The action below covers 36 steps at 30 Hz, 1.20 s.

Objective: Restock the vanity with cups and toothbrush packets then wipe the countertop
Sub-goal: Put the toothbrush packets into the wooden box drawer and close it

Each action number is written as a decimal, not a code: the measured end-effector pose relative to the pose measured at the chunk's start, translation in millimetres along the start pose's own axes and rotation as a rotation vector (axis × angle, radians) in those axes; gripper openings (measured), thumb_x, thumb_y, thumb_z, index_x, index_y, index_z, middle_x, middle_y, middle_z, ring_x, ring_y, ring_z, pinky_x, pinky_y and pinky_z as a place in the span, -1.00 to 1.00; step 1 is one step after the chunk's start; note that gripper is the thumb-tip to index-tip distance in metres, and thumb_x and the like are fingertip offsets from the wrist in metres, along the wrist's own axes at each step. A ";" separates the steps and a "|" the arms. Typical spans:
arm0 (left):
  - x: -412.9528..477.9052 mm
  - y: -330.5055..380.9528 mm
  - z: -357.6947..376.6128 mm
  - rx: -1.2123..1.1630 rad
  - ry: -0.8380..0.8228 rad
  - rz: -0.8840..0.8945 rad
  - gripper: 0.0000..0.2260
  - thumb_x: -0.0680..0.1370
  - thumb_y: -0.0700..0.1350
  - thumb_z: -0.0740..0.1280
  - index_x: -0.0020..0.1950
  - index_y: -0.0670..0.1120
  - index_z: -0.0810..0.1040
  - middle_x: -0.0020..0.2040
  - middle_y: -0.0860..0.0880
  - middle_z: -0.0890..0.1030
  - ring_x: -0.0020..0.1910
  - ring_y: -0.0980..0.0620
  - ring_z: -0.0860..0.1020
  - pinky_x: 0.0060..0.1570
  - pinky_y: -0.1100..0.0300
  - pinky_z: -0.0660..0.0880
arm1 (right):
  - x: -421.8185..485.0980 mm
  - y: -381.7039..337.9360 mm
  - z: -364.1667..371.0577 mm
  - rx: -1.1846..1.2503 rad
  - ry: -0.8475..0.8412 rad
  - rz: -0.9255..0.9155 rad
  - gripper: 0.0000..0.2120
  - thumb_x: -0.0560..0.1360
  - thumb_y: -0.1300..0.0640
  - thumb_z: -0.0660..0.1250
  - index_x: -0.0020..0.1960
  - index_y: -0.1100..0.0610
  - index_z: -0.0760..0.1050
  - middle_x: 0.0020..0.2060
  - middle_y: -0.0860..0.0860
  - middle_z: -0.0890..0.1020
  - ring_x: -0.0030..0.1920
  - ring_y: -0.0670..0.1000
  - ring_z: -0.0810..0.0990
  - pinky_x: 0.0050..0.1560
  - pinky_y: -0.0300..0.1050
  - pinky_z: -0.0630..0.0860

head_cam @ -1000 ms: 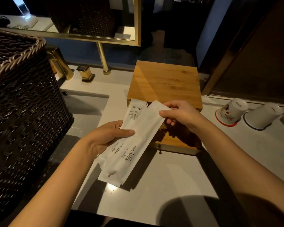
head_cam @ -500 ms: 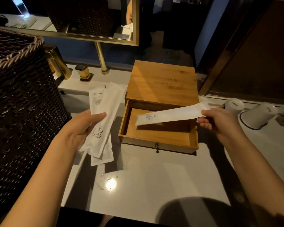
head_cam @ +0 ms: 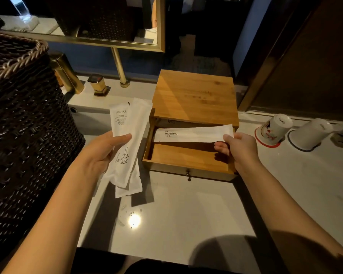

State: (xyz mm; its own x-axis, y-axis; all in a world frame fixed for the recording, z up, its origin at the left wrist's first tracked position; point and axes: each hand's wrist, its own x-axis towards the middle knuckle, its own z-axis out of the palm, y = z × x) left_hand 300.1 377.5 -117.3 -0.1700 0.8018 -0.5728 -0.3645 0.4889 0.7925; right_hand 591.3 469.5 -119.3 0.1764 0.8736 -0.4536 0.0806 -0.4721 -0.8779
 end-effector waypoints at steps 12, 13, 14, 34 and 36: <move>-0.4 -3.8 0.2 -0.009 0.029 -0.025 -0.71 0.39 -0.17 0.41 0.10 -0.02 0.56 -0.14 -0.07 0.70 -0.20 -0.06 0.66 -0.24 0.01 0.61 | -3.6 1.7 3.5 0.130 -0.035 0.059 -0.66 0.55 0.23 0.22 0.32 0.26 0.34 -0.21 0.07 0.61 -0.19 -0.01 0.69 -0.24 -0.19 0.64; -0.3 -3.9 1.7 -0.010 0.024 -0.028 -0.72 0.40 -0.17 0.41 0.10 -0.02 0.56 -0.13 -0.07 0.70 -0.19 -0.06 0.66 -0.22 0.00 0.61 | -3.4 1.3 4.7 0.219 -0.045 0.103 -0.64 0.54 0.26 0.23 0.32 0.27 0.34 -0.19 0.08 0.59 -0.15 0.02 0.69 -0.19 -0.15 0.65; -0.4 -3.8 2.9 -0.014 0.017 -0.030 -0.73 0.41 -0.18 0.40 0.10 -0.03 0.56 -0.14 -0.07 0.70 -0.20 -0.06 0.67 -0.22 0.00 0.62 | -3.2 1.6 5.5 0.306 -0.053 0.152 -0.62 0.52 0.28 0.26 0.32 0.28 0.33 -0.15 0.10 0.58 -0.11 0.04 0.68 -0.15 -0.12 0.65; -12.8 -2.0 35.9 0.219 -0.231 0.023 -0.64 0.31 -0.19 0.41 0.09 -0.11 0.51 -0.13 -0.13 0.67 -0.29 -0.04 0.66 -0.33 0.10 0.62 | -9.5 3.9 24.1 -0.538 -0.320 -0.473 -0.66 0.53 -0.02 0.23 0.26 0.04 0.42 -0.10 -0.21 0.50 -0.06 -0.18 0.52 -0.16 -0.31 0.44; -13.6 -4.3 44.0 0.311 -0.303 0.037 -0.62 0.28 -0.17 0.42 0.09 -0.10 0.52 -0.10 -0.11 0.68 -0.23 -0.04 0.66 -0.31 0.13 0.60 | -10.8 -7.7 32.2 -0.439 -0.362 -0.510 -0.57 0.51 -0.06 0.25 0.33 0.02 0.33 -0.07 -0.24 0.49 -0.13 -0.29 0.52 -0.31 -0.42 0.43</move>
State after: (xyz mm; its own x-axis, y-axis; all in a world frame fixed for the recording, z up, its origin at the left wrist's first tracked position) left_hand 344.2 379.6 -103.7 0.1154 0.8629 -0.4921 -0.0624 0.5007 0.8634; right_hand 557.2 467.5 -112.6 -0.3136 0.9446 -0.0968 0.4622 0.0628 -0.8846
